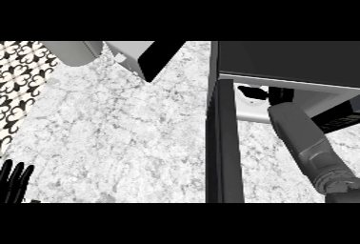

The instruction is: Pick up the milk, place it into the microwave and close the microwave

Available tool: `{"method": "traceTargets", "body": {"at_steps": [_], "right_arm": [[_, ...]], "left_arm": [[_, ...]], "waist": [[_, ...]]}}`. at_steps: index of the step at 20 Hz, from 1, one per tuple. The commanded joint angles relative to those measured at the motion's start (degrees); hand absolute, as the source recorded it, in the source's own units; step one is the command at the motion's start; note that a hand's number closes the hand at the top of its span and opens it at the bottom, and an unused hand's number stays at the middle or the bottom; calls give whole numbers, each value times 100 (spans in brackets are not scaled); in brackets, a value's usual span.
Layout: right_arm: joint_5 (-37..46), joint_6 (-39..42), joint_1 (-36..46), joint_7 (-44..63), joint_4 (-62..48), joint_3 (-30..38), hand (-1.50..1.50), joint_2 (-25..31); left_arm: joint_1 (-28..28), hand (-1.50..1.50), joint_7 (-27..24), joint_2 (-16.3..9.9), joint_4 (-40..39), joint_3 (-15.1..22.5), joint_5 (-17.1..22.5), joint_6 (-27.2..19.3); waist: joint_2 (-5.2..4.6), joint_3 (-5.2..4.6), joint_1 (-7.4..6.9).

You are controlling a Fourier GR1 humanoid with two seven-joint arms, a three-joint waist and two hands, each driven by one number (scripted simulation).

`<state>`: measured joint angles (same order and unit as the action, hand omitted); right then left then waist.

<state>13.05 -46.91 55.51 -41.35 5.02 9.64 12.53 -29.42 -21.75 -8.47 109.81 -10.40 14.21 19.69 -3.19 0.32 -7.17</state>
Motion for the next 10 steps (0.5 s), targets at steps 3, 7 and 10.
{"method": "traceTargets", "body": {"at_steps": [3,7,10], "right_arm": [[158,-42,163,22,-86,-128,-150,-178],[95,109,-26,-95,-46,-51,-150,-122],[77,35,33,-36,-39,-17,-150,-212]], "left_arm": [[195,-150,-93,-6,-222,-22,-81,-1],[154,-150,-176,-33,-334,-195,37,43],[92,-150,-58,34,-40,32,-61,50]], "waist": [[20,-7,21],[59,-7,104],[53,2,65]]}}
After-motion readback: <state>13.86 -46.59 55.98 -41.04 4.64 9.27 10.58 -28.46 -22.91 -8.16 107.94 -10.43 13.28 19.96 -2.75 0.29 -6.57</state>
